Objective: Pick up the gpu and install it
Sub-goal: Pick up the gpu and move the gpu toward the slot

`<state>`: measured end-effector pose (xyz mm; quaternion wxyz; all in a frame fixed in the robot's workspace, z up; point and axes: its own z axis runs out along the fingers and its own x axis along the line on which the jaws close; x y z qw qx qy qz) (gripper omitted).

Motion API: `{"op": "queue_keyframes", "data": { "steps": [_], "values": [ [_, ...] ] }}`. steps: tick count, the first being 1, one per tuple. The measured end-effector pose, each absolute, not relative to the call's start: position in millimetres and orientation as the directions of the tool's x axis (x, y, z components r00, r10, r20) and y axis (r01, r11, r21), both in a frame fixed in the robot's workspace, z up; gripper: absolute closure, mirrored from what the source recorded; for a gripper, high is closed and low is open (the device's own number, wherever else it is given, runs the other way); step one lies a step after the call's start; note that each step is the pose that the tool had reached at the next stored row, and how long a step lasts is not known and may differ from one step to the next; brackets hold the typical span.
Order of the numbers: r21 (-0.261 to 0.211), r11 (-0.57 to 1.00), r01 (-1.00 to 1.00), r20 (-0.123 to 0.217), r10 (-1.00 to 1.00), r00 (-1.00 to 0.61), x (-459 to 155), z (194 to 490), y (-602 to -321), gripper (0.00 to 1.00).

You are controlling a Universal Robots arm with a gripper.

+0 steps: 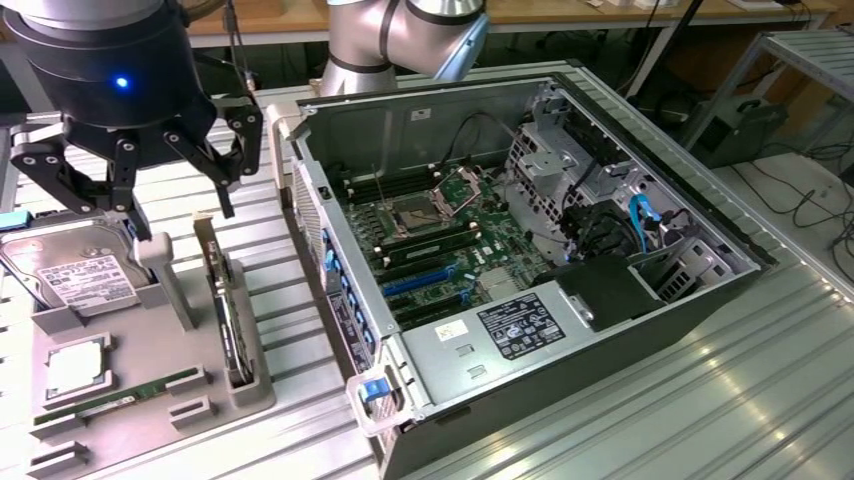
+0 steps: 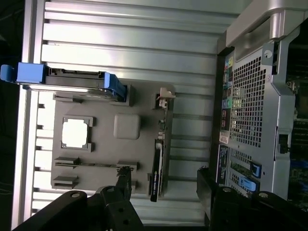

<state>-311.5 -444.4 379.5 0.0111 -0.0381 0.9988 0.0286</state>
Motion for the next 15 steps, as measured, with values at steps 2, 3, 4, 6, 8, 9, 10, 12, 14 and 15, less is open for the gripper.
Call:
{"op": "queue_keyframes", "data": {
  "steps": [2, 3, 4, 6, 8, 9, 10, 12, 14, 15],
  "values": [
    [0.056, 0.995, -0.081, -0.025, -0.080, -0.996, -312, 379, -444, 0.34],
    [0.057, 0.995, -0.084, -0.025, -0.083, -0.996, -312, 377, -444, 0.34],
    [0.057, 0.994, -0.089, -0.024, -0.087, -0.996, -311, 374, -445, 0.34],
    [0.057, 0.994, -0.091, -0.024, -0.089, -0.996, -312, 372, -447, 0.34],
    [0.057, 0.994, -0.091, -0.024, -0.089, -0.996, -311, 369, -449, 0.34],
    [0.057, 0.994, -0.091, -0.024, -0.089, -0.996, -311, 368, -450, 0.34],
    [0.057, 0.994, -0.090, -0.024, -0.089, -0.996, -312, 366, -451, 0.34],
    [0.057, 0.994, -0.091, -0.024, -0.089, -0.996, -312, 364, -454, 0.34],
    [0.057, 0.994, -0.091, -0.023, -0.089, -0.996, -311, 361, -456, 0.34],
    [0.057, 0.994, -0.090, -0.022, -0.089, -0.996, -311, 360, -457, 0.34]
  ]
}}
